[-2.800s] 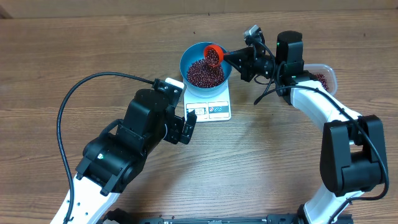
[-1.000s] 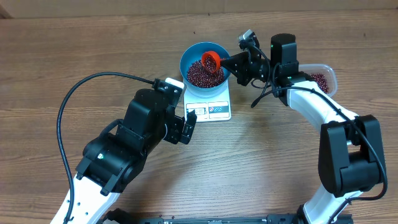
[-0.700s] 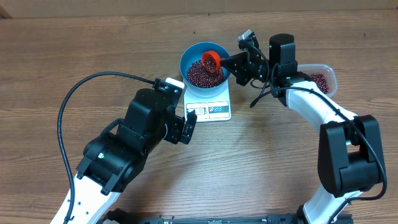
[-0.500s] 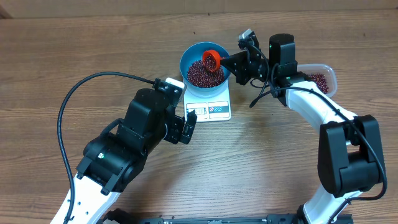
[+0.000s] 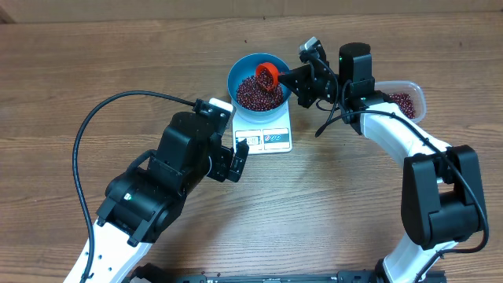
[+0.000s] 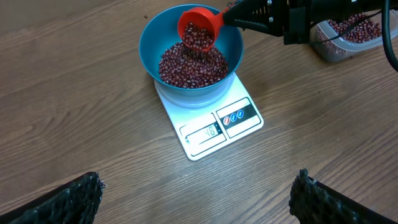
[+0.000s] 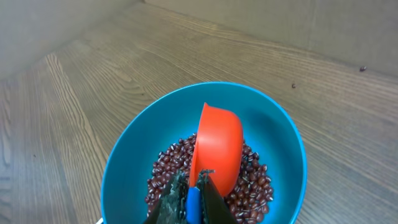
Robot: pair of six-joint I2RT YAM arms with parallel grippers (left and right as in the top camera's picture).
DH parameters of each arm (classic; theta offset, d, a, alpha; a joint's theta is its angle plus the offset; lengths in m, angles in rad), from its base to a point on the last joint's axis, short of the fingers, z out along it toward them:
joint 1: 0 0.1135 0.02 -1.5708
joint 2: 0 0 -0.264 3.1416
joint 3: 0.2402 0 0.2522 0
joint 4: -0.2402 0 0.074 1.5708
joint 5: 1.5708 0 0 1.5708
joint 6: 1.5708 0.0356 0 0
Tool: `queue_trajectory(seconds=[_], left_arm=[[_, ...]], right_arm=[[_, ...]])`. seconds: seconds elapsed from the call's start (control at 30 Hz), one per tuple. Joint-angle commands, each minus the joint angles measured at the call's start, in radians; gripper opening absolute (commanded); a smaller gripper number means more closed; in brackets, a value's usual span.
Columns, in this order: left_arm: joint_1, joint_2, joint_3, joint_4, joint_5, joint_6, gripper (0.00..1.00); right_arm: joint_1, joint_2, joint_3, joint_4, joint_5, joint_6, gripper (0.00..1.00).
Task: Scoop item into bowl and weigh 150g on scale
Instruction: 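Tip the red scoop with the right gripper to pour beans into bowl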
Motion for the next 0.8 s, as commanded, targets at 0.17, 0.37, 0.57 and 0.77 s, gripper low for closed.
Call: queue_trajectory(seconds=[0.17,0.37,0.57,0.77], left_arm=[[0.005,0.005,0.012,0.003,-0.013,-0.002,0.99],[0.005,0.005,0.012,0.003,-0.013,-0.002,1.00],[0.005,0.005,0.013,0.003,-0.013,-0.002,1.00],[0.005,0.005,0.013,0.003,-0.013,-0.002,1.00]], right_arm=[[0.002,0.005,0.000,0.005,0.002,-0.231,0.04],[0.002,0.005,0.000,-0.008,0.002,-0.245,0.04],[0.002,0.005,0.000,-0.013,0.002,-0.093,0.04],[0.002,0.005,0.001,-0.010,0.000,0.273,0.04]])
